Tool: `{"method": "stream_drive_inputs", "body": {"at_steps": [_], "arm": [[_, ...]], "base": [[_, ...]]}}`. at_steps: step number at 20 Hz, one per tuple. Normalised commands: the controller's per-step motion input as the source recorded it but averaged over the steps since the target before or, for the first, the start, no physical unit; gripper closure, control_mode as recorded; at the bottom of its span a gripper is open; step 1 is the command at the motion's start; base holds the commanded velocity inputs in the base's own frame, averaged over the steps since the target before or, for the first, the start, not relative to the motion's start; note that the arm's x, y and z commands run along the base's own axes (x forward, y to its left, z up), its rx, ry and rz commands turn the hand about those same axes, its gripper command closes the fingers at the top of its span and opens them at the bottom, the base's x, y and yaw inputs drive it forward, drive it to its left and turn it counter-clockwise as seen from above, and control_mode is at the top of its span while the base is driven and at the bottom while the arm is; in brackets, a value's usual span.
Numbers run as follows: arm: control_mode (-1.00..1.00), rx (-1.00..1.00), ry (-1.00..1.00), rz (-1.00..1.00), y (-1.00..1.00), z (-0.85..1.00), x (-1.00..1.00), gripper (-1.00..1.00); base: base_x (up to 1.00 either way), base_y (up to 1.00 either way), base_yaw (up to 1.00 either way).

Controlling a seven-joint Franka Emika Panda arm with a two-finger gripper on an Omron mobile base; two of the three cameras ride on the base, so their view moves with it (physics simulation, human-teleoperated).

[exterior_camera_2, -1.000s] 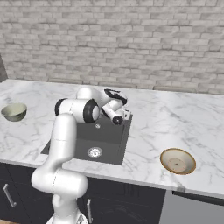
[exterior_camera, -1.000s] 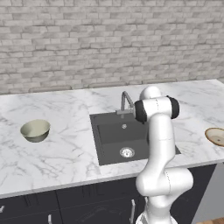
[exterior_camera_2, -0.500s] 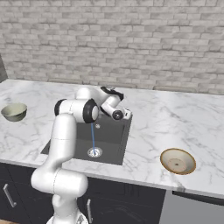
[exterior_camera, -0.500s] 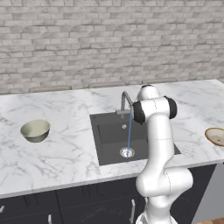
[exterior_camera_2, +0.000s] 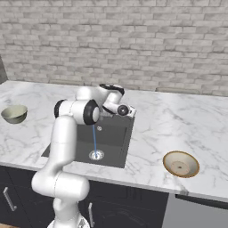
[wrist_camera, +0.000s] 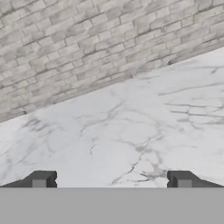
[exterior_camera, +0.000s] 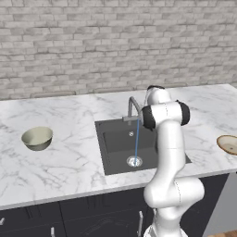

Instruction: Rinse each bowl for a few seconds and place them down in the sink or on the counter.

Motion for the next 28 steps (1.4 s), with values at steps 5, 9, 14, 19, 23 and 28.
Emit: {"method": "stream_drive_inputs", "body": {"at_steps": [5,9,14,19,23,28], "arm": [[-1.0,0.12,0.0,0.0,-0.31,0.72,-0.21,-1.0],[-1.0,0.11,0.04,0.0,-0.08,0.72,-0.35,-1.0],[-1.0,0.07,0.05,0.0,0.0,0.75,-0.48,-1.0],[-1.0,0.01,0.1,0.01,0.13,0.72,-0.52,-1.0],[-1.0,0.0,0.14,0.01,0.27,0.66,-0.61,-1.0],[-1.0,0.02,0.17,0.0,0.29,0.61,-0.62,-1.0]], "base": [[0.0,0.0,0.0],[0.0,0.0,0.0],[0.0,0.0,0.0],[0.0,0.0,0.0],[0.0,0.0,0.0],[0.0,0.0,0.0]]}}
